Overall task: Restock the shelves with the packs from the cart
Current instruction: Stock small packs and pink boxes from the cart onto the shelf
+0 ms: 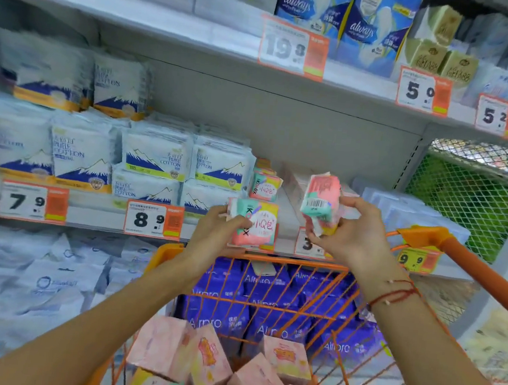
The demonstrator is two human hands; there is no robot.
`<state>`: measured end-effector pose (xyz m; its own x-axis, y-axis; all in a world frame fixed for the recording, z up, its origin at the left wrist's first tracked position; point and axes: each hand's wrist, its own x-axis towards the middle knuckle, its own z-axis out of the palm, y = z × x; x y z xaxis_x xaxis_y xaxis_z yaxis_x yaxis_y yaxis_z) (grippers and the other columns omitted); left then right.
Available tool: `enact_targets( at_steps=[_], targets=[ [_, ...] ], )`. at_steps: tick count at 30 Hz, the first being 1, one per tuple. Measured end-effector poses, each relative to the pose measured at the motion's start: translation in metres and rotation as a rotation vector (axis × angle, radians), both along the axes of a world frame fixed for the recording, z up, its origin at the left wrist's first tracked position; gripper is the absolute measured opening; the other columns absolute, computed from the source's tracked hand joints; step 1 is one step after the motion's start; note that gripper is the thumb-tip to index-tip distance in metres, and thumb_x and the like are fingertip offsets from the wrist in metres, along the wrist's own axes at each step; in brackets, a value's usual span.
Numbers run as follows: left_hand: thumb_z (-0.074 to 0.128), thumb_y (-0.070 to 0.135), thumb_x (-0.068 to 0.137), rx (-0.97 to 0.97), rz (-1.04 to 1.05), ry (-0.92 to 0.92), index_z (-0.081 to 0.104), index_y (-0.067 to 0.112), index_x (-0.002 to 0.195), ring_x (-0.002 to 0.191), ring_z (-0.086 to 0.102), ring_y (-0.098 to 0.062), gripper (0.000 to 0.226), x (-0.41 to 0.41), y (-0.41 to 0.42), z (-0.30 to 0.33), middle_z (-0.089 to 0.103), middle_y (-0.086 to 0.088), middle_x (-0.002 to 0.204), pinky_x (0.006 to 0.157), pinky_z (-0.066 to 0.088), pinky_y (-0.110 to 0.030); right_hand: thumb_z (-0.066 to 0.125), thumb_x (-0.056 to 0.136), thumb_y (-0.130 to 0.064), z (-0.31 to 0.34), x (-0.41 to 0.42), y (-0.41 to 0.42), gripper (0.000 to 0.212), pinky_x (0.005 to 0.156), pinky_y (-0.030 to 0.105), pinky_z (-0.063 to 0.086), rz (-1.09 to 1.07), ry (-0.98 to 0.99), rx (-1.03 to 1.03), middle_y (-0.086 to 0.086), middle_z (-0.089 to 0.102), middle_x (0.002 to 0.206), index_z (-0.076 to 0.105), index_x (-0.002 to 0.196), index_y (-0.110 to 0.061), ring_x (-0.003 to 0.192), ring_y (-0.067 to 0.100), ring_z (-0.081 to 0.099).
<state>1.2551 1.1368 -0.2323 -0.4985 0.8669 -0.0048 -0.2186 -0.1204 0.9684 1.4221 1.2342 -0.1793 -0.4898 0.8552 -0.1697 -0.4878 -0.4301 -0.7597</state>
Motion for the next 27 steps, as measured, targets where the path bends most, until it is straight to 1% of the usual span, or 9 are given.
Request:
enact_targets(
  at_steps=[3, 5, 7, 9, 11, 13, 15, 18, 27],
  targets=[
    [0.063, 0.005, 0.086, 0.031, 0.052, 0.034, 0.051, 0.019, 0.101, 0.077, 0.06, -0.005, 0.024, -0.009, -0.001, -0.005, 0.06, 0.008, 0.086, 0.075, 0.057, -0.035, 0.052, 0.087, -0.014, 0.006, -0.024, 0.03, 0.007, 0.066, 0.027, 0.045, -0.079, -0.138, 0.111, 0.008, 0.069, 0.073, 0.058, 0.084, -0.011, 0.071, 0.022, 0.065],
    [0.062, 0.004, 0.086, 0.034, 0.085, 0.059, 0.048, 0.026, 0.091, 0.075, 0.06, -0.004, 0.027, -0.016, -0.002, -0.011, 0.059, 0.01, 0.085, 0.073, 0.057, -0.034, 0.058, 0.089, -0.013, 0.003, -0.044, 0.056, 0.002, 0.06, 0.023, 0.05, -0.163, -0.325, 0.323, 0.005, 0.069, 0.083, 0.06, 0.091, -0.014, 0.067, 0.019, 0.067],
    [0.062, 0.002, 0.086, 0.049, 0.105, 0.032, 0.046, 0.029, 0.086, 0.074, 0.061, -0.004, 0.031, -0.023, -0.001, -0.014, 0.059, 0.009, 0.085, 0.072, 0.056, -0.034, 0.065, 0.086, -0.009, -0.003, -0.063, 0.085, 0.022, 0.059, 0.016, 0.05, -0.239, -0.591, 0.678, 0.007, 0.065, 0.098, 0.062, 0.107, -0.008, 0.082, 0.02, 0.063],
    [0.062, 0.003, 0.085, 0.066, 0.1, 0.007, 0.051, 0.024, 0.093, 0.069, 0.064, -0.004, 0.026, -0.027, -0.001, -0.014, 0.062, 0.008, 0.085, 0.067, 0.058, -0.03, 0.071, 0.08, -0.006, -0.006, -0.077, 0.11, 0.042, 0.071, 0.014, 0.047, -0.269, -0.851, 1.015, 0.008, 0.062, 0.107, 0.058, 0.12, -0.004, 0.094, 0.019, 0.058],
    [0.062, 0.006, 0.086, 0.068, 0.09, 0.012, 0.053, 0.017, 0.103, 0.064, 0.066, 0.0, 0.023, -0.028, -0.002, -0.013, 0.063, 0.008, 0.084, 0.064, 0.059, -0.026, 0.076, 0.075, -0.007, -0.011, -0.087, 0.131, 0.053, 0.088, 0.023, 0.044, -0.192, -1.075, 1.281, 0.008, 0.062, 0.117, 0.057, 0.125, -0.007, 0.105, 0.022, 0.059],
    [0.061, 0.008, 0.087, 0.068, 0.088, 0.016, 0.052, 0.018, 0.104, 0.067, 0.065, -0.002, 0.022, -0.027, -0.005, -0.014, 0.061, 0.009, 0.084, 0.065, 0.058, -0.024, 0.077, 0.073, -0.011, -0.021, -0.095, 0.143, 0.056, 0.095, 0.031, 0.043, -0.047, -1.288, 1.44, 0.005, 0.062, 0.124, 0.056, 0.125, -0.014, 0.115, 0.024, 0.057],
    [0.061, 0.009, 0.087, 0.058, 0.084, 0.037, 0.051, 0.017, 0.109, 0.074, 0.062, -0.002, 0.026, -0.025, -0.007, -0.015, 0.06, 0.009, 0.088, 0.065, 0.057, -0.023, 0.076, 0.074, -0.016, -0.035, -0.1, 0.151, 0.053, 0.096, 0.034, 0.043, 0.045, -1.447, 1.498, 0.004, 0.06, 0.128, 0.054, 0.122, -0.016, 0.119, 0.025, 0.054],
    [0.062, 0.01, 0.086, 0.049, 0.057, 0.099, 0.05, 0.014, 0.117, 0.074, 0.064, 0.0, 0.033, -0.022, -0.007, -0.017, 0.063, 0.007, 0.093, 0.07, 0.058, -0.025, 0.078, 0.072, -0.02, -0.045, -0.104, 0.161, 0.05, 0.096, 0.035, 0.043, 0.003, -1.469, 1.521, 0.006, 0.057, 0.13, 0.057, 0.118, -0.019, 0.12, 0.028, 0.052],
    [0.065, 0.007, 0.083, 0.045, 0.006, 0.089, 0.055, 0.025, 0.097, 0.066, 0.068, 0.002, 0.025, -0.016, 0.003, -0.023, 0.07, 0.009, 0.085, 0.067, 0.06, -0.027, 0.08, 0.068, -0.024, -0.044, -0.111, 0.175, 0.051, 0.089, 0.031, 0.039, -0.041, -1.476, 1.539, 0.01, 0.058, 0.115, 0.062, 0.116, -0.026, 0.112, 0.03, 0.05]
  ],
)
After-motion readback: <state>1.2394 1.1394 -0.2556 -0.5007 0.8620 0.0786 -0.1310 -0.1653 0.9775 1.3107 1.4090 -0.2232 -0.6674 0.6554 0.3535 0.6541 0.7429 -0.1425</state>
